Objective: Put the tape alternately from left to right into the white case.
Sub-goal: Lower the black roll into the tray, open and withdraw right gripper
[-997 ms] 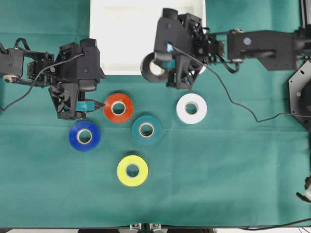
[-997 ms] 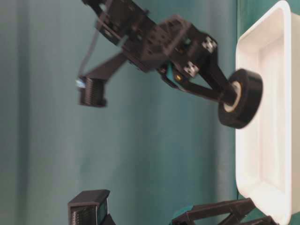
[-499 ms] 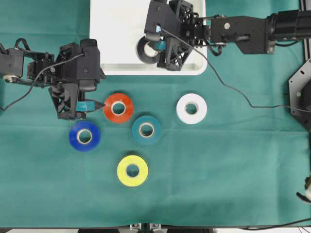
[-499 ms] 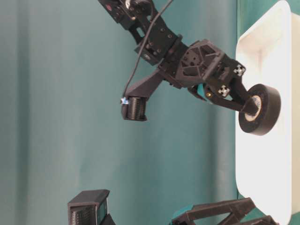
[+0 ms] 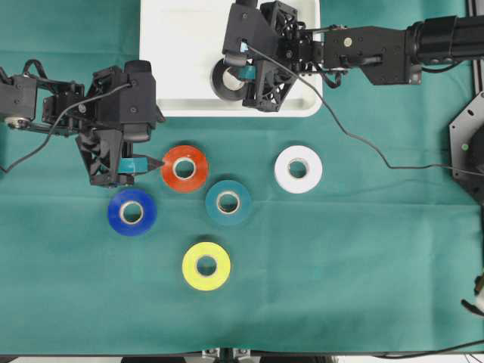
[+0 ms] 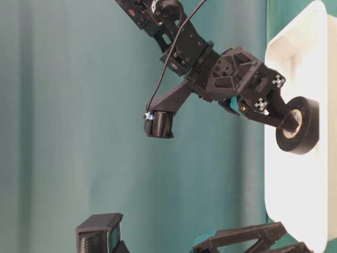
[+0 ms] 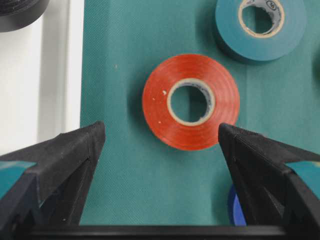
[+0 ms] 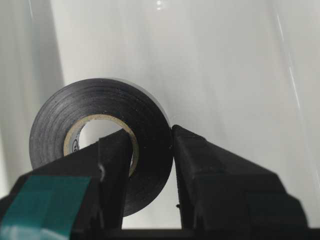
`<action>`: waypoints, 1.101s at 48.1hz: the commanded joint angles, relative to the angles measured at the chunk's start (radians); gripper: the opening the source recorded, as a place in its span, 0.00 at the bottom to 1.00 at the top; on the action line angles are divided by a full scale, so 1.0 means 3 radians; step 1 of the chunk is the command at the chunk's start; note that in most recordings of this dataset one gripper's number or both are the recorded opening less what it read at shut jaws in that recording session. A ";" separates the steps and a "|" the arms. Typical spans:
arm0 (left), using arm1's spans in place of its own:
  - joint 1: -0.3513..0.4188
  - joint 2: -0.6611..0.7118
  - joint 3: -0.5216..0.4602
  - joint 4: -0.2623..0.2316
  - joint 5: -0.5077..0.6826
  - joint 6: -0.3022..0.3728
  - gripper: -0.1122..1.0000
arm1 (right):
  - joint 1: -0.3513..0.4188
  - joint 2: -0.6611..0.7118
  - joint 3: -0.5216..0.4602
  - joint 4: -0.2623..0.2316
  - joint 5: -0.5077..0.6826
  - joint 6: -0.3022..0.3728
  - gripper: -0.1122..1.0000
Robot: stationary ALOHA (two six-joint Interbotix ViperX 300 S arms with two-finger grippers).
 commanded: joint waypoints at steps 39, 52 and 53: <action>-0.0010 -0.0026 -0.0031 -0.0005 -0.0026 0.0000 0.61 | -0.0005 -0.0061 -0.0102 -0.0010 -0.0031 -0.0026 0.76; -0.0010 -0.0026 -0.0031 -0.0005 -0.0020 0.0000 0.60 | 0.0041 -0.0235 -0.0041 -0.0010 -0.0010 -0.0010 0.76; -0.0010 -0.0031 -0.0031 -0.0005 -0.0015 0.0000 0.60 | 0.0051 -0.0256 -0.0036 -0.0010 -0.0010 -0.0010 0.76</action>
